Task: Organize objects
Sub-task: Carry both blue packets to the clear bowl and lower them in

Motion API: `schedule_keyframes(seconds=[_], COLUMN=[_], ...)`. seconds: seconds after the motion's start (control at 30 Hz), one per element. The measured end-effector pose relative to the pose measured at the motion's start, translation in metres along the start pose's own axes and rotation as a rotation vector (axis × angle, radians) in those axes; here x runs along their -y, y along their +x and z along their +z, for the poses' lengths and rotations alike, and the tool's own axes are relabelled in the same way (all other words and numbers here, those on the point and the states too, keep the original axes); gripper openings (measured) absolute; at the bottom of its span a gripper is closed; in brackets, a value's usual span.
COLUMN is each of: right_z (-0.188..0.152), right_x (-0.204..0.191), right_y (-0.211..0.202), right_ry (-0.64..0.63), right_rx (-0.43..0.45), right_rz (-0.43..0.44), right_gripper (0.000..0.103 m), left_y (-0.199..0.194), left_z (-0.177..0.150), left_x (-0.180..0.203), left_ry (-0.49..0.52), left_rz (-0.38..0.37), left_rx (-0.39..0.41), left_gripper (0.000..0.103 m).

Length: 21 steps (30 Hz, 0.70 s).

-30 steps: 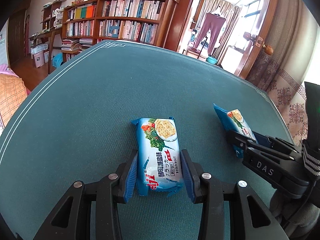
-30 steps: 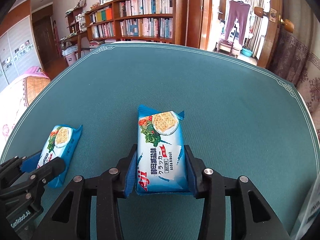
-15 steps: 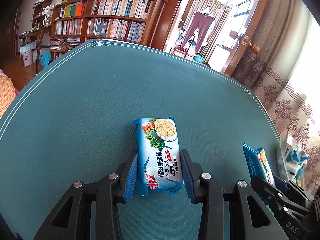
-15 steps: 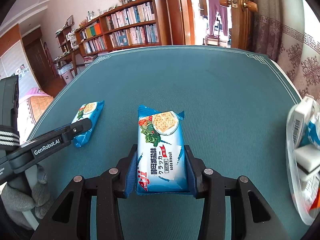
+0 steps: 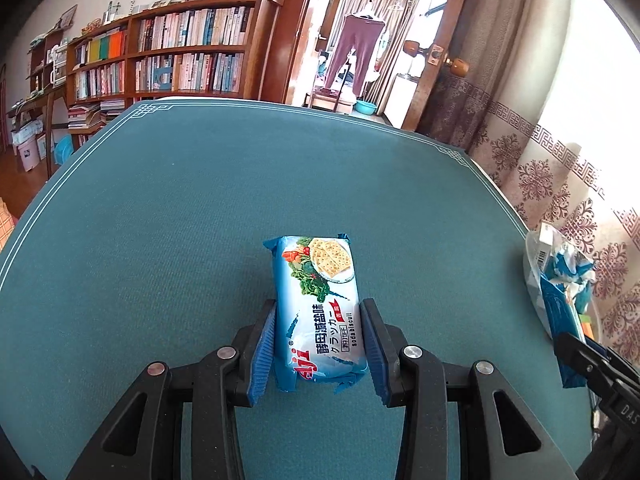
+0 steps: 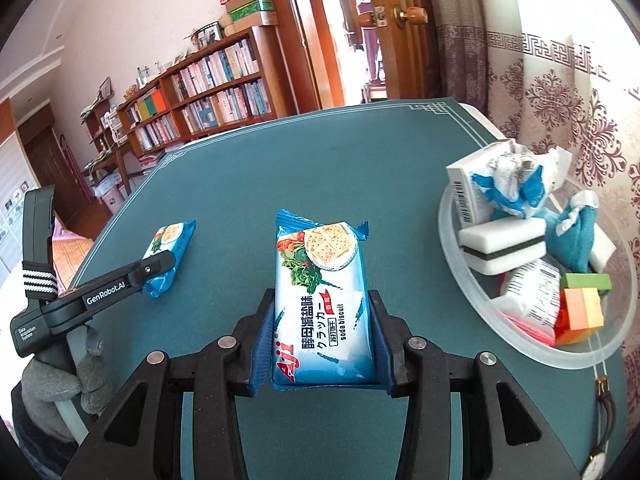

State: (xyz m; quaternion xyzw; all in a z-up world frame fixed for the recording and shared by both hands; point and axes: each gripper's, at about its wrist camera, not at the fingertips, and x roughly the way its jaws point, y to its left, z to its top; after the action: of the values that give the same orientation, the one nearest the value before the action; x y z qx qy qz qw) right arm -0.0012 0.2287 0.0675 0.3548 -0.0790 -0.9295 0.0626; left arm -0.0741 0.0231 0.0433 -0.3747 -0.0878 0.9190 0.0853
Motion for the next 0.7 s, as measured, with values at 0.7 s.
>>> schedule_keyframes(seconds=[0.7], right_z=[0.001], right_x=[0.140], right_y=[-0.079], right_ry=[0.214], right_rx=[0.145], right_rz=[-0.300], right_gripper=[0.044], left_y=[-0.019], left_z=[-0.011], left_x=[0.113], left_ry=[0.206], left_rz=[-0.191], left_rx=[-0.020], left_gripper=[0.043])
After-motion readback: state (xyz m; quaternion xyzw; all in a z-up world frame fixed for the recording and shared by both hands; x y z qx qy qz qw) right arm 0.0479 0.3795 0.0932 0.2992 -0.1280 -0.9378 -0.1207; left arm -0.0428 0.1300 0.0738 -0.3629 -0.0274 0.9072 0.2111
